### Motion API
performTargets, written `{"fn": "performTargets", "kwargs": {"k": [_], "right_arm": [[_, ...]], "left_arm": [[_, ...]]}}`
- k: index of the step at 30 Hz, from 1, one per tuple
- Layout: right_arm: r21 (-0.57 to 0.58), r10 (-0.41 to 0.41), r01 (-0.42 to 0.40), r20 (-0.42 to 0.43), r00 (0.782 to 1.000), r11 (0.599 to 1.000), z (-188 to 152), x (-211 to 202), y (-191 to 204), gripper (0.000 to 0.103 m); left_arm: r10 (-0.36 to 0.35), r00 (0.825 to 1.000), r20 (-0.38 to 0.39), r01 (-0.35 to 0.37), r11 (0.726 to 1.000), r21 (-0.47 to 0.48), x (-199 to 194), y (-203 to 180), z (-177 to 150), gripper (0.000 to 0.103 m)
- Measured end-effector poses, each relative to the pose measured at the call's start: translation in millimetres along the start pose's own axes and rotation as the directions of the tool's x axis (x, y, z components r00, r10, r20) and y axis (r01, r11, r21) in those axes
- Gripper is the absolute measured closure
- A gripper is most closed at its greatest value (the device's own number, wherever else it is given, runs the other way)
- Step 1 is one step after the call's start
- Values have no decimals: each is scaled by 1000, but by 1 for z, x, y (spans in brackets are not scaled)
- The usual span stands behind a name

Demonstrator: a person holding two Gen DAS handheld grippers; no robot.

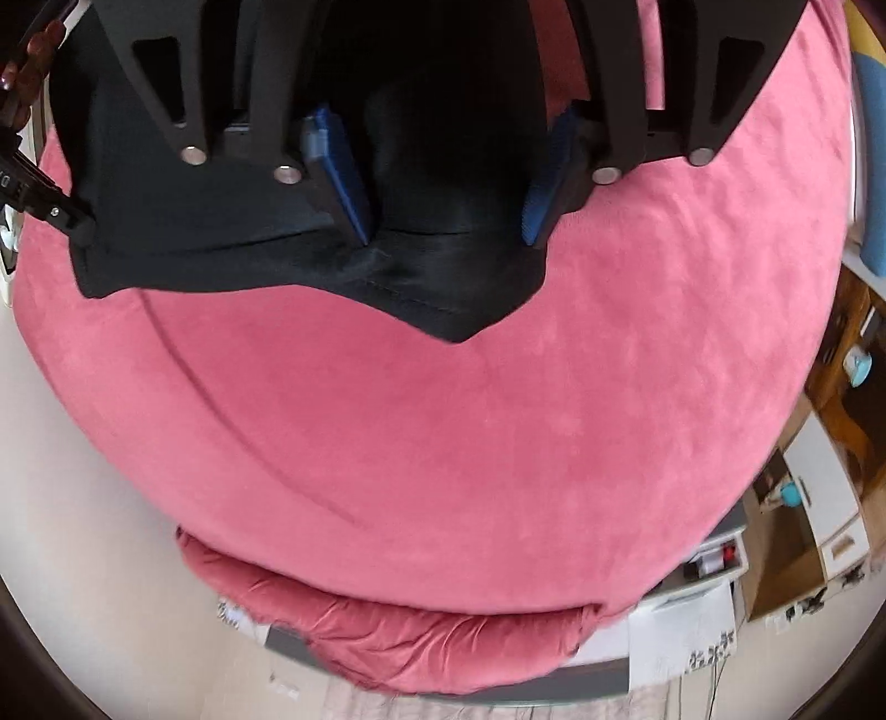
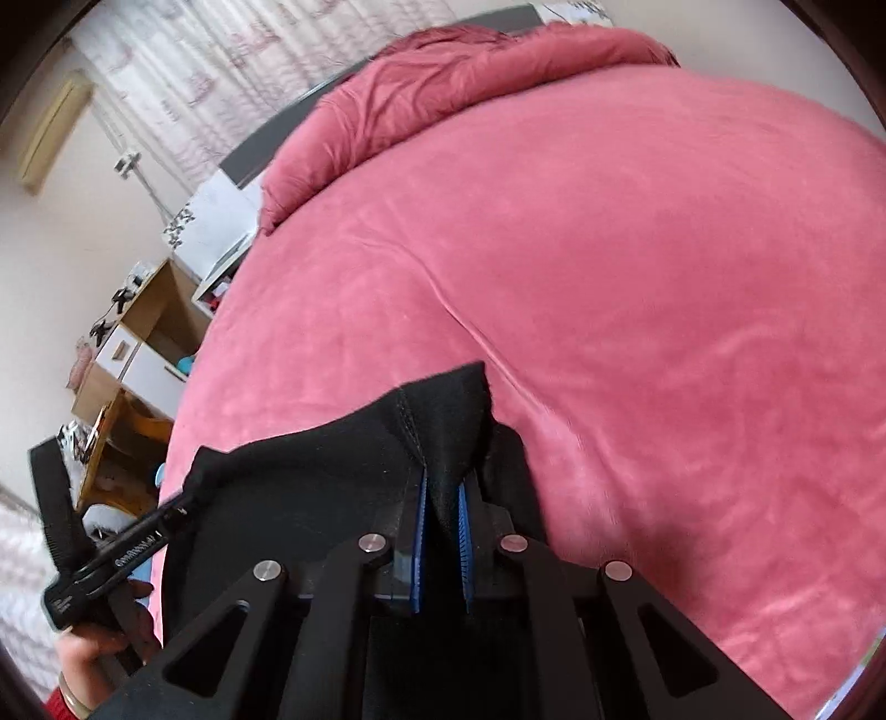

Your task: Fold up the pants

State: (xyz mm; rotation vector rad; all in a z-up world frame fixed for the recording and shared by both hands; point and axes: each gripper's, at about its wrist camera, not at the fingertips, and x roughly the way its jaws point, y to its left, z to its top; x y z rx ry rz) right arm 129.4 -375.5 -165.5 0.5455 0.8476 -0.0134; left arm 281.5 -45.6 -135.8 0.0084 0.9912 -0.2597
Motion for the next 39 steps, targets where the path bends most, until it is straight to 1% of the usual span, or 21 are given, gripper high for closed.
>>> {"fn": "performTargets", "kwargs": {"k": [2,4,6,8,9,10,12,15,17,19,20,22,23,24,26,27,30,31,33,37,39], "right_arm": [[-17,-27,27,5,1000,999,1,5,1,92],[-43,-23,23,4,1000,999,3,7,5,89],[-63,-14,13,-8,1000,998,3,3,1,86],[-43,22,-22,-6,1000,999,1,-11,-3,76],[-35,20,-20,2,1000,999,0,-19,-4,74],[-38,5,-4,13,1000,999,-1,-27,-4,70],[-67,-8,10,27,1000,998,-6,-41,-2,68],[-93,30,-28,21,999,995,-21,-63,-1,67],[-99,65,-66,-9,998,993,-32,-71,-1,59],[-105,75,-81,-57,996,991,-46,-74,-1,57],[-109,72,-81,-83,994,991,-53,-74,0,57],[-129,21,-38,-129,991,991,-67,-68,1,60],[-154,-7,-14,-136,991,988,-73,-66,2,79],[-198,-36,10,-132,991,980,-77,-64,5,85],[-217,-40,13,-119,992,976,-77,-68,8,88],[-200,-25,2,-110,994,980,-74,-73,8,89],[-162,-17,3,-85,996,987,-66,-82,3,91],[-156,-19,6,-87,996,988,-66,-80,0,92],[-151,-38,22,-103,994,988,-70,-69,-2,92],[-163,-51,37,-85,995,986,-80,-62,-5,90],[-162,-49,35,-84,995,986,-80,-63,-4,86]], "left_arm": [[-25,1000,-5,25,999,-35,5,8,0,33],[-62,998,-16,61,994,-87,4,16,-1,33],[-123,992,-15,120,981,-155,0,28,-4,33],[-151,989,3,148,965,-218,-11,39,-10,33],[-157,987,18,157,960,-233,-19,40,-15,33],[-159,987,30,162,958,-236,-25,41,-19,33],[-159,986,51,166,962,-217,-43,41,-32,33],[-172,984,52,178,973,-147,-64,39,-55,33],[-171,985,39,174,979,-111,-73,35,-74,33],[-182,983,17,183,978,-101,-77,36,-91,33],[-191,982,5,190,977,-100,-78,35,-98,33],[-194,981,18,194,975,-110,-82,35,-112,33],[-195,980,25,197,973,-119,-83,35,-116,33],[-195,980,23,197,972,-128,-83,35,-118,33],[-202,979,15,202,968,-149,-85,34,-119,33],[-205,979,9,204,968,-149,-88,32,-119,33],[-168,986,8,168,984,-64,-95,16,-121,33],[-142,990,17,143,990,-17,-96,9,-122,33],[-119,993,16,119,993,16,-92,4,-123,33],[-135,991,1,135,990,-27,-86,3,-126,33],[-134,991,-4,134,990,-33,-84,3,-128,33]]}}
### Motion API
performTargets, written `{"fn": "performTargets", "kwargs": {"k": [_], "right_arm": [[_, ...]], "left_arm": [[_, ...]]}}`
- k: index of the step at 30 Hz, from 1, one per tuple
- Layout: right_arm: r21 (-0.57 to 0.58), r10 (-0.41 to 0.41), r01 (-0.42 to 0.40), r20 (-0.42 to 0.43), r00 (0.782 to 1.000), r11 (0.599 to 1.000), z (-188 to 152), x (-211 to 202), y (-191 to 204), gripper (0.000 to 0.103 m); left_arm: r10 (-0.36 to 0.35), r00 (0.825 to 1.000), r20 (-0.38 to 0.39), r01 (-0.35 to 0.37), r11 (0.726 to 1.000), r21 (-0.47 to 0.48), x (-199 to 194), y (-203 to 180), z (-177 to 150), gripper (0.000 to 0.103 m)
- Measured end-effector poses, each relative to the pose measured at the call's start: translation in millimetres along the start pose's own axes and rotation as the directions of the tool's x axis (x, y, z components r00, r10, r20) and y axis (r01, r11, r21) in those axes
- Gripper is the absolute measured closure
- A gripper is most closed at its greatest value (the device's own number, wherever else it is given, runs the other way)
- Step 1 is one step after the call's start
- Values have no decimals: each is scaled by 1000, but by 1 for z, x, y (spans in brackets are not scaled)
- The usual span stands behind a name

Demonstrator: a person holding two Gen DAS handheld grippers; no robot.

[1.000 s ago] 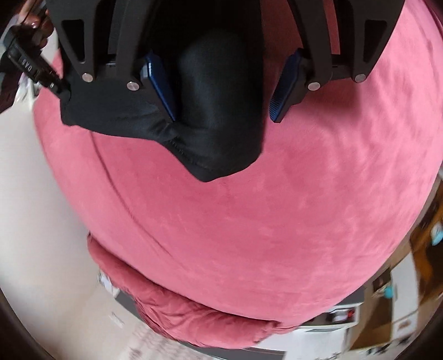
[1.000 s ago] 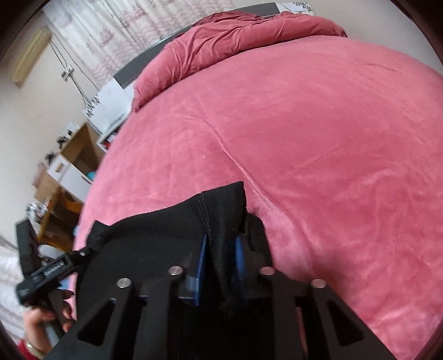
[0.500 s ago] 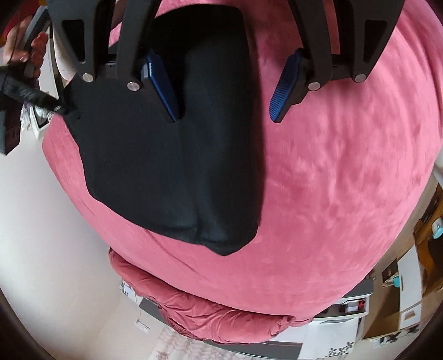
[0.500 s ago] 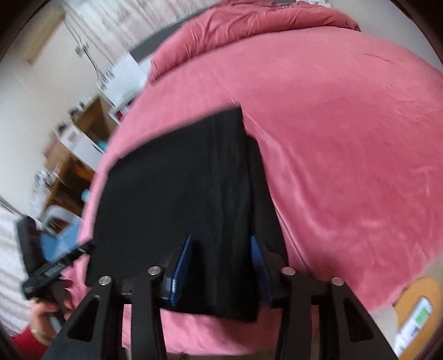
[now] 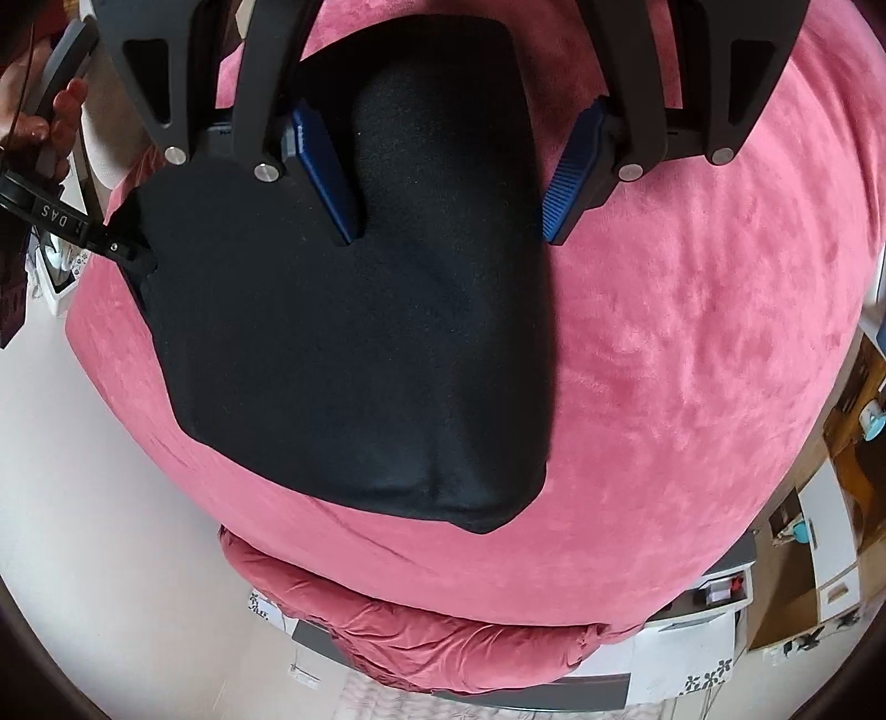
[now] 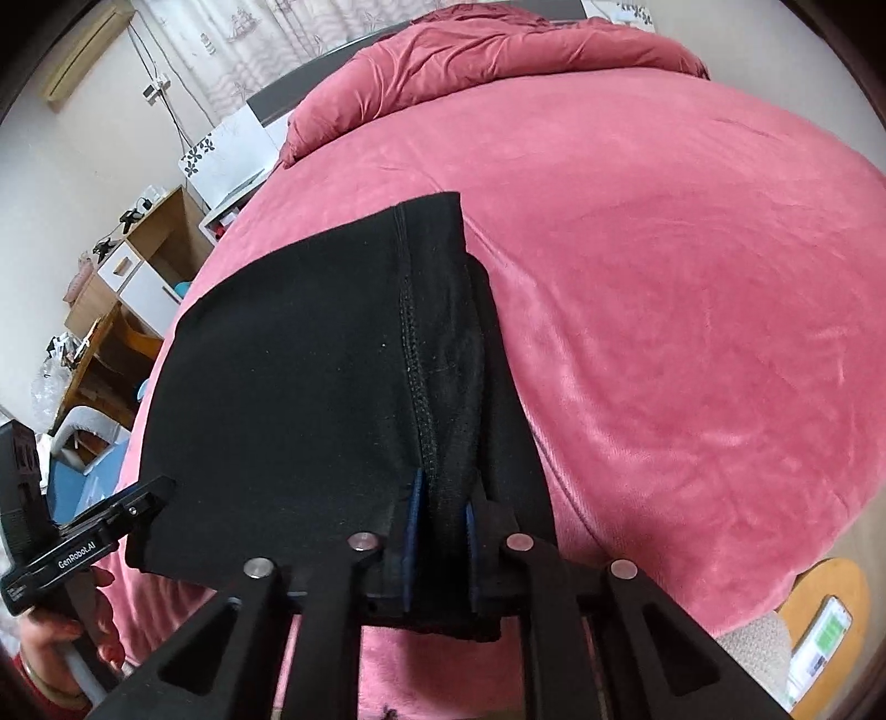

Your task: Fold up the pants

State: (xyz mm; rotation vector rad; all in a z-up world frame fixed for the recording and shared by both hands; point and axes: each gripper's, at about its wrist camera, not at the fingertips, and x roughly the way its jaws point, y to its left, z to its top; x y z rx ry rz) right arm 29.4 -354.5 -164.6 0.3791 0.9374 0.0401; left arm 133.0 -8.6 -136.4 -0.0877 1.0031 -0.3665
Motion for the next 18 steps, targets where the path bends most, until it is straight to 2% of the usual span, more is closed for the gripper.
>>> {"fn": "performTargets", "kwargs": {"k": [2,4,7,15,18], "right_arm": [[8,22,-22,-8,1000,1000,1,-2,0,69],[1,38,-38,-17,999,999,1,-5,2,60],[-32,-13,12,-24,1000,999,0,-8,8,39],[-52,-14,10,-62,998,999,-4,-10,9,39],[-50,-2,-2,-75,997,999,1,-9,7,34]], "left_arm": [[8,1000,-4,-8,1000,3,-1,-1,1,33],[16,1000,-9,-16,1000,3,-6,-3,0,33],[14,1000,-24,-14,1000,-1,-9,-4,2,33],[-6,998,-59,5,1000,-7,-24,-1,4,33],[-42,996,-76,41,999,-13,-27,7,9,33]]}}
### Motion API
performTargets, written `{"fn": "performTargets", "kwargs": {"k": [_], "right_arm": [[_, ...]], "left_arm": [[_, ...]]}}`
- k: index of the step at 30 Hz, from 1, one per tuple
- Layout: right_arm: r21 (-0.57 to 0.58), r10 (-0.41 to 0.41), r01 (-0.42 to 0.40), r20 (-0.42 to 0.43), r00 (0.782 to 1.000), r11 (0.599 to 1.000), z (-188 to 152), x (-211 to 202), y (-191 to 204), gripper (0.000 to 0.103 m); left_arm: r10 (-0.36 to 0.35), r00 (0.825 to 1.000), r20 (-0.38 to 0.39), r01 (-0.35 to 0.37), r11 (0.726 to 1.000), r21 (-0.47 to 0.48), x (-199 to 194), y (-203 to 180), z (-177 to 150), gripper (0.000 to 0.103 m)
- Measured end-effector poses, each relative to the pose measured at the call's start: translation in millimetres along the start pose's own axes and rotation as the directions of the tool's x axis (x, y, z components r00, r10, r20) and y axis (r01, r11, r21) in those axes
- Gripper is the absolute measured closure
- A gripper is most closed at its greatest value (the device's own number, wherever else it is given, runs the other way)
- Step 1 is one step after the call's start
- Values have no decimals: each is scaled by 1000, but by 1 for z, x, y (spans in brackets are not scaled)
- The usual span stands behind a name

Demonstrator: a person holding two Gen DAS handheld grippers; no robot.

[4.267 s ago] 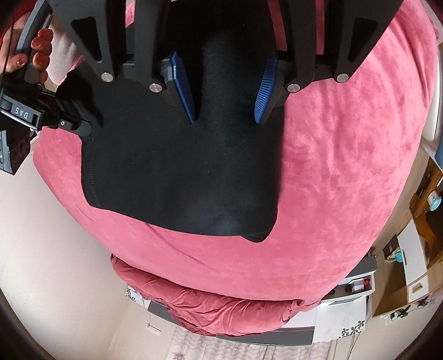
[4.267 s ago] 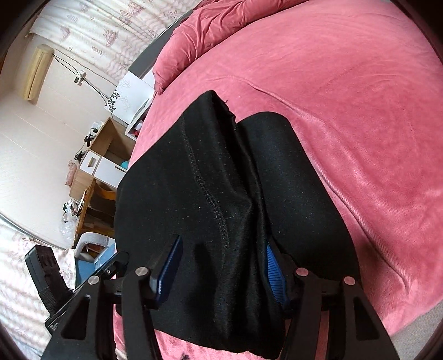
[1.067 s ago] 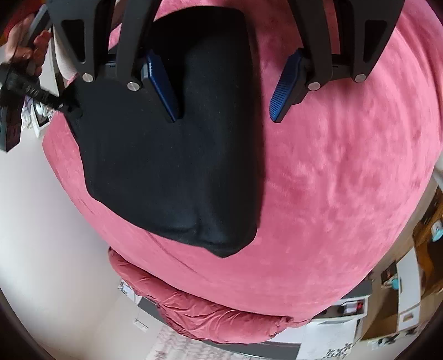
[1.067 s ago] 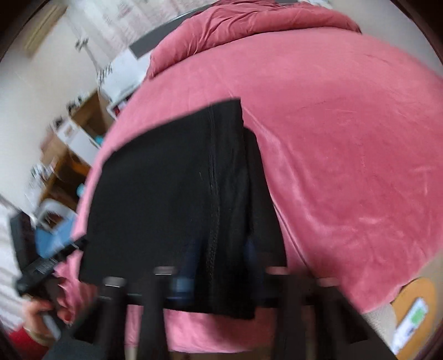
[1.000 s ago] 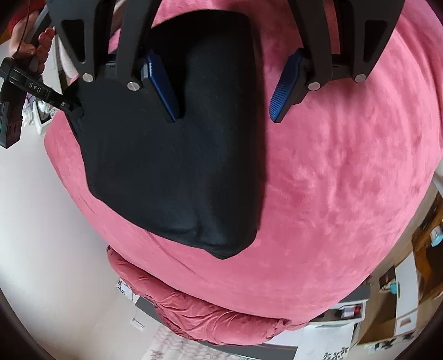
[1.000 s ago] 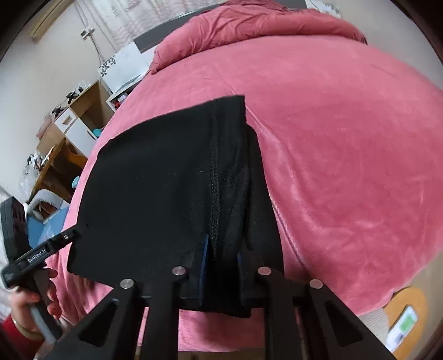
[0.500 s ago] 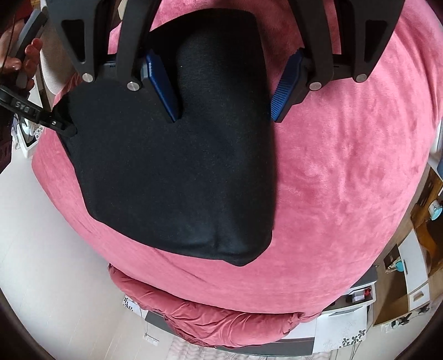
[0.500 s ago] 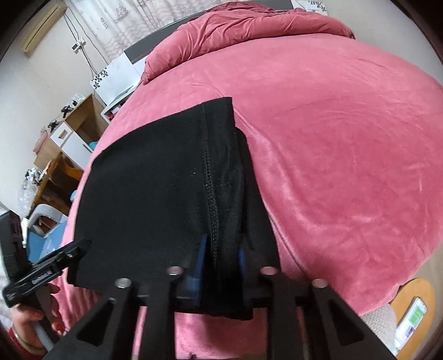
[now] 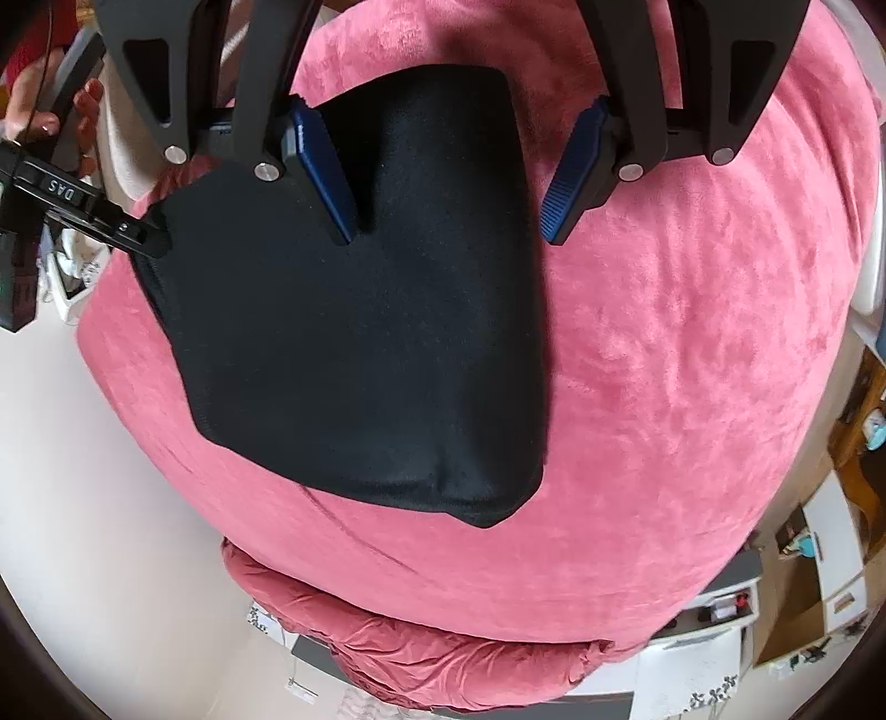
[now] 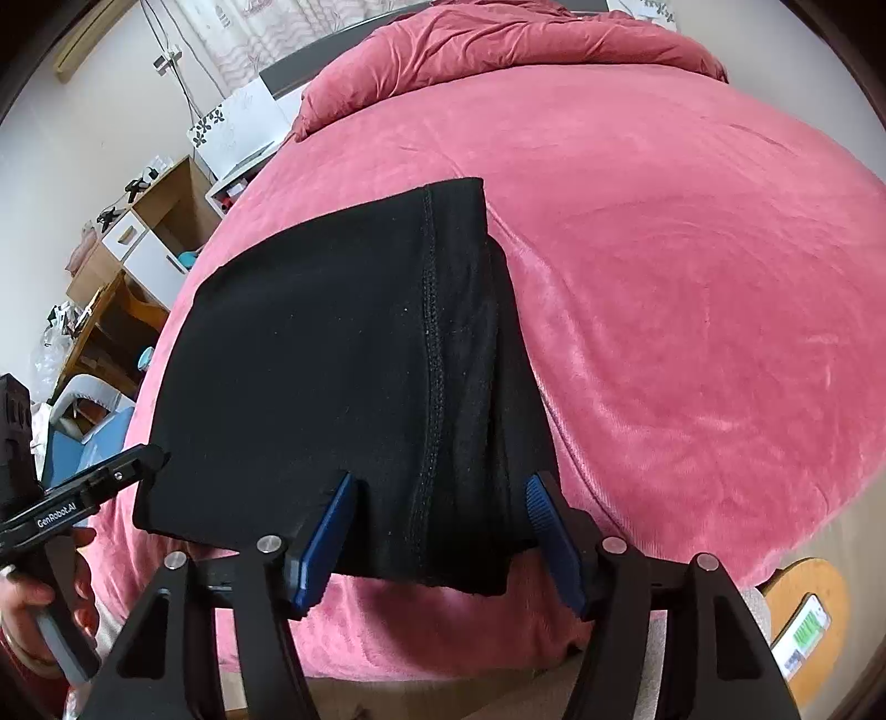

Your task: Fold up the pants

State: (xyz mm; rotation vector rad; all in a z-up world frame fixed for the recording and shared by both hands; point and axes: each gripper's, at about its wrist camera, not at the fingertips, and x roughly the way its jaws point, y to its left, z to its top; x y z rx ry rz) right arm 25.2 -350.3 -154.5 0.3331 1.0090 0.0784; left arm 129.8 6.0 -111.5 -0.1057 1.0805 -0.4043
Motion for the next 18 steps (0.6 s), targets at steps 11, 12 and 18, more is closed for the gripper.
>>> {"fn": "performTargets", "kwargs": {"k": [11,12,18], "right_arm": [[59,87,-90,52,995,994,32,-9,-22,15],[65,99,-101,46,994,993,34,-8,-24,14],[82,86,-82,-46,995,993,37,8,-27,1]], "left_arm": [[-175,985,2,171,957,-235,3,69,34,33],[-170,985,0,165,959,-232,5,71,36,33],[-199,978,-60,183,960,-210,18,69,38,33]]}}
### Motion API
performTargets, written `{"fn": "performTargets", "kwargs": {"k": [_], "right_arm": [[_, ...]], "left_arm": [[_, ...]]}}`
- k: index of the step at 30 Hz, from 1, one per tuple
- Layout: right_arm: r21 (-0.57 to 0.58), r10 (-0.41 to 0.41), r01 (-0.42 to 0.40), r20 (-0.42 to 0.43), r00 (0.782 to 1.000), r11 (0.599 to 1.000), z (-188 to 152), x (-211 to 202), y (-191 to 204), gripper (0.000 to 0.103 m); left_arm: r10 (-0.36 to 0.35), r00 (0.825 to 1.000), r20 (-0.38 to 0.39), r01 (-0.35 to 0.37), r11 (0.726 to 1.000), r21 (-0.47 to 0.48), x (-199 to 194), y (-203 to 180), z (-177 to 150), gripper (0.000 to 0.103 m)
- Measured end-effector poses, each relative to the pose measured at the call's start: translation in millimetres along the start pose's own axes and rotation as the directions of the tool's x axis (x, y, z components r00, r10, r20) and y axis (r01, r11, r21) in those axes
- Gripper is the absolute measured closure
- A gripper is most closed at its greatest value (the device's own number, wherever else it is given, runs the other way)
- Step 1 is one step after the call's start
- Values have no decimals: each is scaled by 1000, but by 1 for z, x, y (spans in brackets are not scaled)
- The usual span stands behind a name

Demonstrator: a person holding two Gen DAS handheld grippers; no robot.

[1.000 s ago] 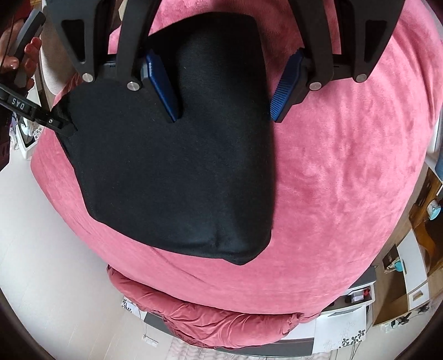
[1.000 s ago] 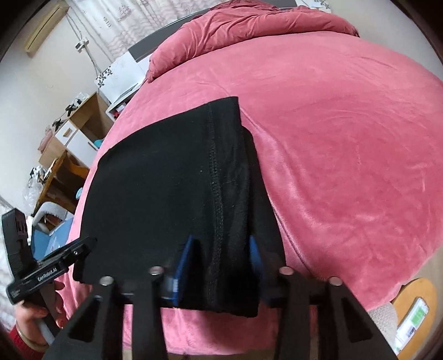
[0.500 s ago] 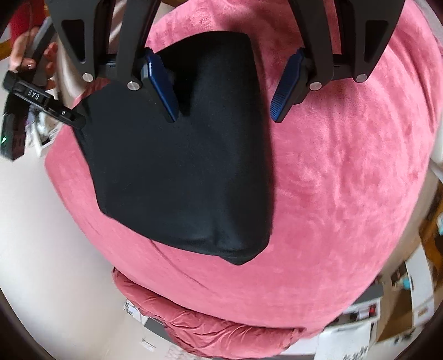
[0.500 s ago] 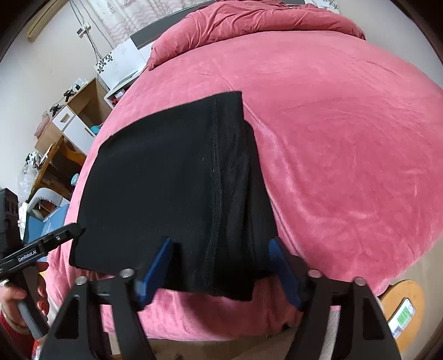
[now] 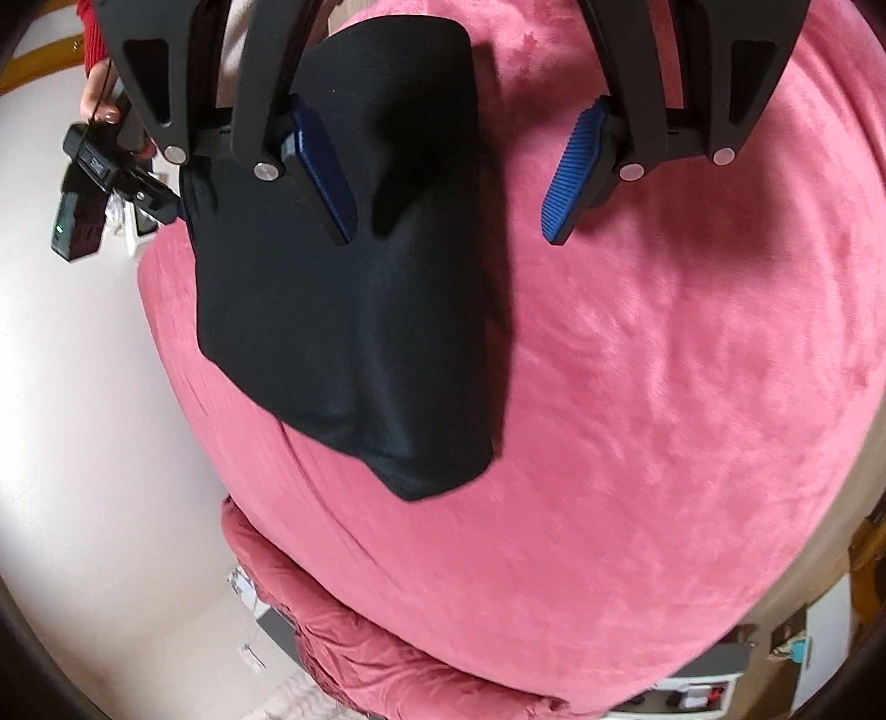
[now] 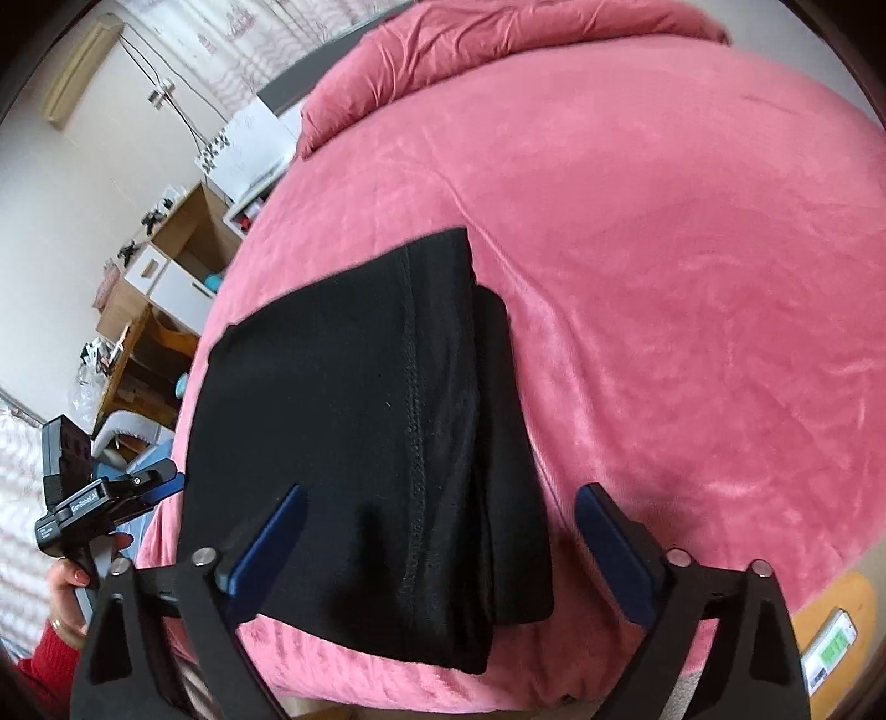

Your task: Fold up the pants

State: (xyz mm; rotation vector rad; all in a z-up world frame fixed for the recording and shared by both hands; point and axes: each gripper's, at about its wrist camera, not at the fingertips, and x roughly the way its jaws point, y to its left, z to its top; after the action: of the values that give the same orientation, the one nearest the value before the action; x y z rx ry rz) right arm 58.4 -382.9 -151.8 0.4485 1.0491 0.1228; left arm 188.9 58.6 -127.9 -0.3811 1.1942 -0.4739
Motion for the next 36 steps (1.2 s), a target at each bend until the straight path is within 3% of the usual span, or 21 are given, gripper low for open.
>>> {"fn": "performTargets", "kwargs": {"k": [5,11,14,19,23,25,30,33,36], "right_arm": [[-27,-49,48,-29,998,998,7,6,-4,1],[0,119,-119,-47,992,993,22,18,-14,2],[1,142,-142,-51,989,990,29,23,-15,2],[12,204,-204,-66,977,979,32,35,-15,9],[60,245,-241,-82,966,969,33,47,-24,24],[68,262,-256,-95,960,964,33,50,-29,27],[77,311,-302,-168,936,950,31,65,-36,27],[76,337,-329,-185,923,941,29,73,-33,27],[82,350,-341,-188,918,937,31,78,-31,27]], "left_arm": [[-50,998,-43,49,999,-18,8,1,4,34],[-103,993,-60,106,993,47,24,-8,13,34],[-90,994,-68,97,990,105,33,-13,16,34],[-130,989,-75,137,985,106,44,-12,15,34],[-212,972,-104,219,974,63,49,0,12,34],[-234,965,-118,241,969,46,49,6,13,34],[-253,957,-143,264,963,61,51,8,14,34],[-292,934,-206,308,950,52,65,1,15,34],[-296,927,-229,320,945,73,73,-7,14,33]]}}
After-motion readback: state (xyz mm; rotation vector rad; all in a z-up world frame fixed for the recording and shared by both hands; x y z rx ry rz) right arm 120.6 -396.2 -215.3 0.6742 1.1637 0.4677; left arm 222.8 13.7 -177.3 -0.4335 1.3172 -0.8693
